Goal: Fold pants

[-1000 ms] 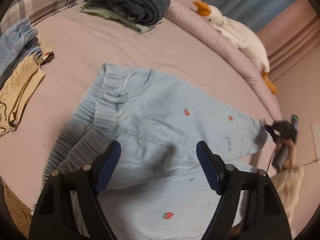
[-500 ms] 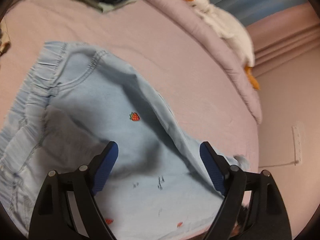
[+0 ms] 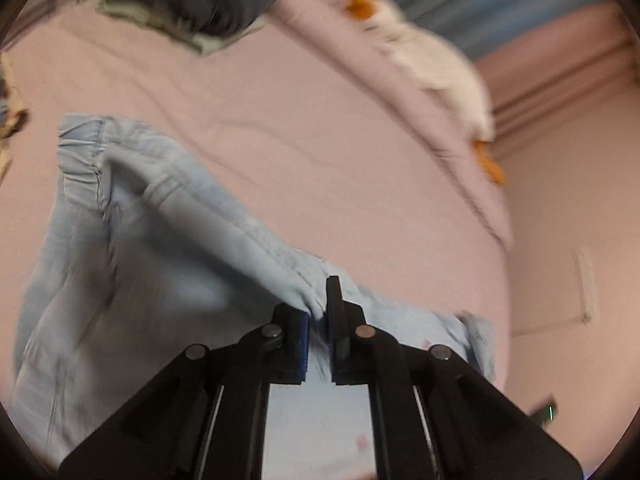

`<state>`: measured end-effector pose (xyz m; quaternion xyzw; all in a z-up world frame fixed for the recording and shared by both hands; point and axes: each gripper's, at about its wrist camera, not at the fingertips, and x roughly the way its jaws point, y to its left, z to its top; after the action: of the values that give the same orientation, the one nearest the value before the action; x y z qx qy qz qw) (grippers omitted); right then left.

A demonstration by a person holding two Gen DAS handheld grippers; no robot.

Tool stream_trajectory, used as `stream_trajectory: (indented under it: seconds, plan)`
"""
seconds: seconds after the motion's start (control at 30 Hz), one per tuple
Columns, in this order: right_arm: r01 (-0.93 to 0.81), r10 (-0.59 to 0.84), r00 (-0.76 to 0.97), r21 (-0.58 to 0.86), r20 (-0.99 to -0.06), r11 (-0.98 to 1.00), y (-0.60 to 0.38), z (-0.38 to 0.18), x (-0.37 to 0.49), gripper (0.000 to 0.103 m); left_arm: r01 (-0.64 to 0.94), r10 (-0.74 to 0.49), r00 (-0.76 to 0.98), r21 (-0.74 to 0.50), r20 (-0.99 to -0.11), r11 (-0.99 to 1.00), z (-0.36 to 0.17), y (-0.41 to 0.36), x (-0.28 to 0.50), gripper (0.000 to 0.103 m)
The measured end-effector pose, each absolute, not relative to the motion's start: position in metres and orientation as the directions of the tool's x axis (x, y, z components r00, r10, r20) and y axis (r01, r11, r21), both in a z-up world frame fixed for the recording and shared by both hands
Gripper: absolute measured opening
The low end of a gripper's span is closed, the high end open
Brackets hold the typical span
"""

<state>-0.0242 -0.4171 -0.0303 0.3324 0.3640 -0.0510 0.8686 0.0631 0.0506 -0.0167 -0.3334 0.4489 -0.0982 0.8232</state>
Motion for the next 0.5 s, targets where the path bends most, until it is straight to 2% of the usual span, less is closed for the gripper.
stream_trajectory:
  seconds: [0.07,0.13,0.27,0.37,0.4,0.43,0.47,0.5]
  plan:
    - [0.349,0.143,0.733,0.547,-0.665,0.761,-0.422,-0.025,-0.034,0.003,-0.095,-0.484,0.582,-0.646,-0.653,0.757,-0.012,0.052,0.019,0.008]
    - [0.368,0.135,0.728,0.548,-0.673,0.751,-0.424,-0.031,-0.044,0.003,-0.105,-0.479,0.543,-0.621,-0.69,0.777,-0.028,0.047,-0.008,0.009]
    - [0.451,0.116,0.633,0.486,-0.766,0.749,-0.42,-0.067,-0.044,0.003,-0.176,-0.465,0.398,-0.564,-0.79,0.807,-0.086,0.039,-0.029,0.012]
    - [0.489,0.129,0.571,0.463,-0.811,0.74,-0.423,-0.084,-0.037,0.004,-0.241,-0.483,0.376,-0.586,-0.791,0.774,-0.104,0.046,-0.028,0.017]
    - [0.484,0.132,0.569,0.46,-0.812,0.744,-0.424,-0.084,-0.035,0.005,-0.247,-0.488,0.389,-0.599,-0.781,0.762,-0.101,0.05,-0.028,0.025]
    - [0.474,0.131,0.575,0.46,-0.807,0.751,-0.425,-0.08,-0.032,0.008,-0.254,-0.468,0.411,-0.591,-0.782,0.766,-0.096,0.054,-0.028,0.039]
    - [0.471,0.123,0.576,0.452,-0.808,0.758,-0.426,-0.077,-0.03,0.015,-0.264,-0.434,0.442,-0.576,-0.785,0.774,-0.089,0.059,-0.028,0.044]
    - [0.468,0.112,0.573,0.436,-0.812,0.768,-0.427,-0.073,-0.026,0.029,-0.283,-0.388,0.482,-0.558,-0.786,0.78,-0.08,0.066,-0.028,0.054]
